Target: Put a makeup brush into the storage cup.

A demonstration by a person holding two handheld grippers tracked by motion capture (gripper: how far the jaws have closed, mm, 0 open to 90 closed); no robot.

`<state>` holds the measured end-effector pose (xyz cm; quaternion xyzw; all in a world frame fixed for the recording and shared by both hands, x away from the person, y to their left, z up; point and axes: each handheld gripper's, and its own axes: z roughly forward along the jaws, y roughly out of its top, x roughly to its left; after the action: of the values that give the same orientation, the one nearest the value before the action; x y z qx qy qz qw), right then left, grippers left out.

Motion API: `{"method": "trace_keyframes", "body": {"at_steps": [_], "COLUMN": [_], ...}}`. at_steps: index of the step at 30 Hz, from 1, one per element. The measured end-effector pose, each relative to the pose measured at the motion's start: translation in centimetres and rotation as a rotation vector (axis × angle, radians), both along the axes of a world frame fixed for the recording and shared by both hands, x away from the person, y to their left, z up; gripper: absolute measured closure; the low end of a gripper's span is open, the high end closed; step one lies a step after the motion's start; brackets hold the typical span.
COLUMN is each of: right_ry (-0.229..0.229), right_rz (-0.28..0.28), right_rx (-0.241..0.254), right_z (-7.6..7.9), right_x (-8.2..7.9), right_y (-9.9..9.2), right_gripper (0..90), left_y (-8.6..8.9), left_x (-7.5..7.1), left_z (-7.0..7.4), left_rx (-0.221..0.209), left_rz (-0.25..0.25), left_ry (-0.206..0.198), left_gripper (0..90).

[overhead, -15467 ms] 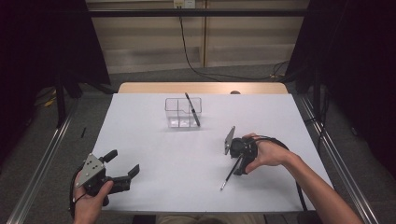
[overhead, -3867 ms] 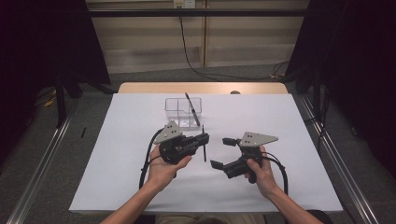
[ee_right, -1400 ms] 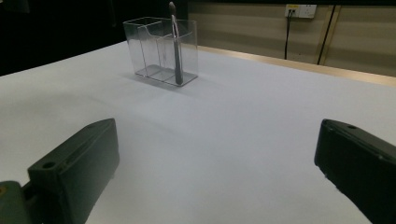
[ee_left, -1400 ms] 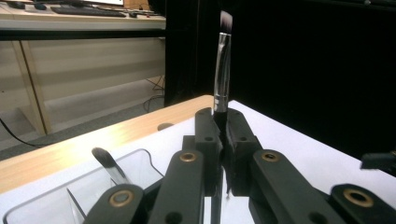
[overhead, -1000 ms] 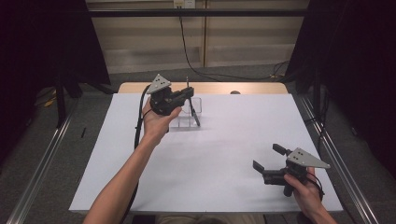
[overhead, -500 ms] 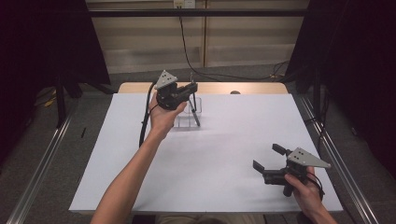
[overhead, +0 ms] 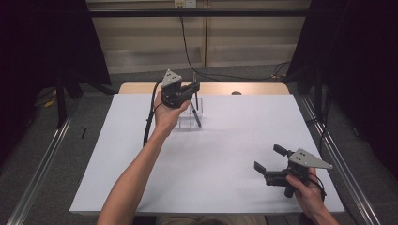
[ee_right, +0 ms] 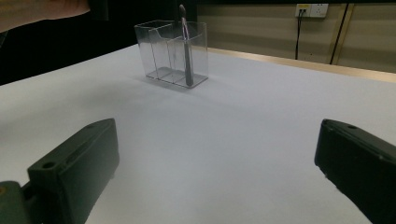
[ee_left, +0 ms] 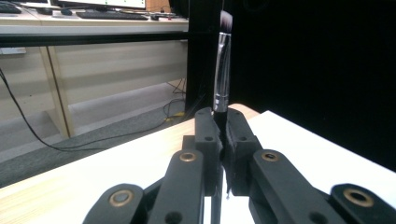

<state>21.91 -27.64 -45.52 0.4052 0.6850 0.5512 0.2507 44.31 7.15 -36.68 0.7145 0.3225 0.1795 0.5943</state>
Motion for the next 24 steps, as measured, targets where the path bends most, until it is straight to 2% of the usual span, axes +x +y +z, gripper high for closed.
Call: {"method": "trace_keyframes", "body": {"at_steps": [3, 5, 10, 12, 14, 24], "right_ry": [0.0, 0.002, 0.004, 0.004, 0.005, 0.007], "right_rz": [0.003, 0.003, 0.002, 0.004, 0.006, 0.005], "right_rx": [-0.001, -0.001, 0.002, 0.002, -0.001, 0.001], "right_z": [0.0, 0.0, -0.1, -0.1, -0.1, -0.1], "right_x": [0.0, 0.0, 0.0, 0.0, 0.0, 0.1], "right_y": [0.0, 0.1, 0.1, 0.1, 0.1, 0.0], "right_gripper": [0.0, 0.0, 0.0, 0.0, 0.0, 0.0], "left_y": [-0.2, -0.1, -0.1, -0.1, -0.2, -0.3], "left_x": [0.3, 0.5, 0.8, 0.9, 0.9, 0.7], "left_z": [-0.4, -0.6, -1.0, -1.3, -1.5, -2.3], "left_rx": [0.016, 0.008, 0.019, 0.03, 0.021, 0.034], "left_rz": [0.004, 0.006, 0.032, 0.031, 0.031, 0.019], "left_ry": [0.002, 0.008, 0.009, 0.014, 0.021, 0.037], "left_gripper": [86.0, 86.0, 86.0, 86.0, 86.0, 86.0]}}
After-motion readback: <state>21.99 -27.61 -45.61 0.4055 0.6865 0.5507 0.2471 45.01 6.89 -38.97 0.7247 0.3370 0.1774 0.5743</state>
